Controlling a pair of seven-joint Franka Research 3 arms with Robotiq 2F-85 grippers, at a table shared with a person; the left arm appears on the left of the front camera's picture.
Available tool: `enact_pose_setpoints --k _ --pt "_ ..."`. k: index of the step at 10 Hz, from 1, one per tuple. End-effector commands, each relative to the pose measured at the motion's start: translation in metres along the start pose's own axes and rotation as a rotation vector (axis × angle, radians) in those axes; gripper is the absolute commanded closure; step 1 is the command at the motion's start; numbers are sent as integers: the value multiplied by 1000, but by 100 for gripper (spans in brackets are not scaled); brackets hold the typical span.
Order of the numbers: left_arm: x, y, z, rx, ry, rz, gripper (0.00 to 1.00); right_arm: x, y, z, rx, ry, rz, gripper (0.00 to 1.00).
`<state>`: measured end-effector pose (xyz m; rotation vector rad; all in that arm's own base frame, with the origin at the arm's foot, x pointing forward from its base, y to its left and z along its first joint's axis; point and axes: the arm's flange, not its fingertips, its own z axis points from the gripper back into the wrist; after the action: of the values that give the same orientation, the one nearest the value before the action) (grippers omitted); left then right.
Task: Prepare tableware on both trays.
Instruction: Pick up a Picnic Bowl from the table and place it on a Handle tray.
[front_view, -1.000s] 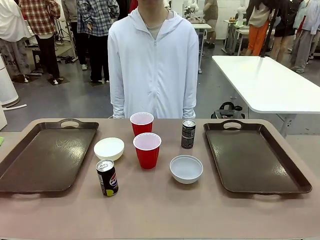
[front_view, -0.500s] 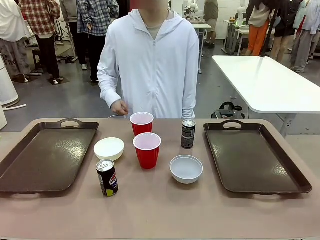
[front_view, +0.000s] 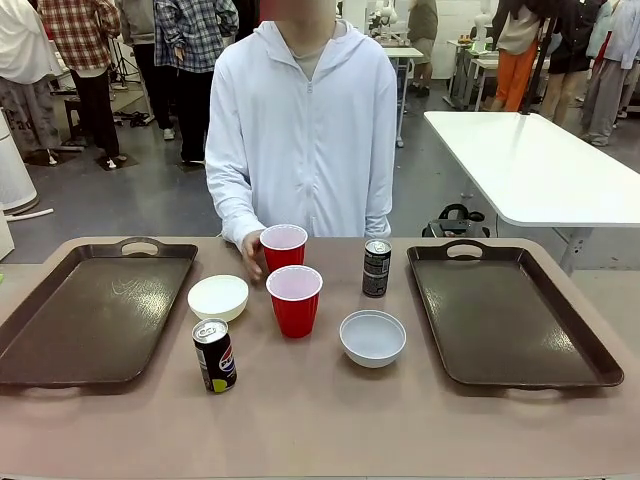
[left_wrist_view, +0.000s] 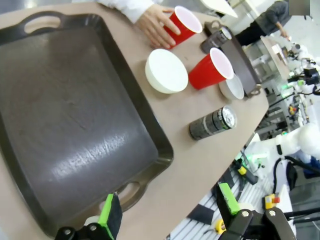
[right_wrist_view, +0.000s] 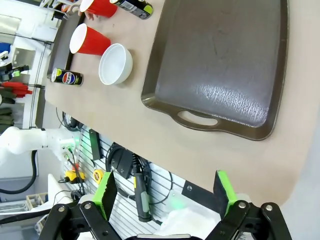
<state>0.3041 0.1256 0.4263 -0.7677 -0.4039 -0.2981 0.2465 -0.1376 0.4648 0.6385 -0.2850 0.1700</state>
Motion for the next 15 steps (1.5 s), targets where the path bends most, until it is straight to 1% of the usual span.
enact_pose_setpoints --k 1,5,6,7,8,9,11,12,13,14,15 --pt "-1 1 0 -9 -4 6 0 1 2 0 -1 -5 -2 0" --pt "-1 1 0 -9 -4 6 0 0 0 0 -1 1 1 0" --pt "-1 1 0 -9 -4 6 0 18 22 -5 -76 21 -23 0" --pt "-1 1 0 -9 -4 6 0 39 48 -12 -128 68 -39 0" --pt "-1 1 0 -9 -4 6 0 59 78 -21 -132 180 -48 0" --pt "-1 1 0 -9 -4 6 0 78 104 -29 -162 264 -58 0" --pt "-1 1 0 -9 -4 6 0 111 155 -61 -302 341 -80 0" --pt "-1 1 0 -9 -4 6 0 126 173 -86 -369 346 -103 0" --pt "-1 1 0 -9 -4 6 0 143 188 -120 -485 290 -130 0" --pt "-1 1 0 -9 -4 6 0 154 198 -149 -562 223 -153 0" --pt "-1 1 0 -9 -4 6 0 160 207 -181 -602 184 -155 0"
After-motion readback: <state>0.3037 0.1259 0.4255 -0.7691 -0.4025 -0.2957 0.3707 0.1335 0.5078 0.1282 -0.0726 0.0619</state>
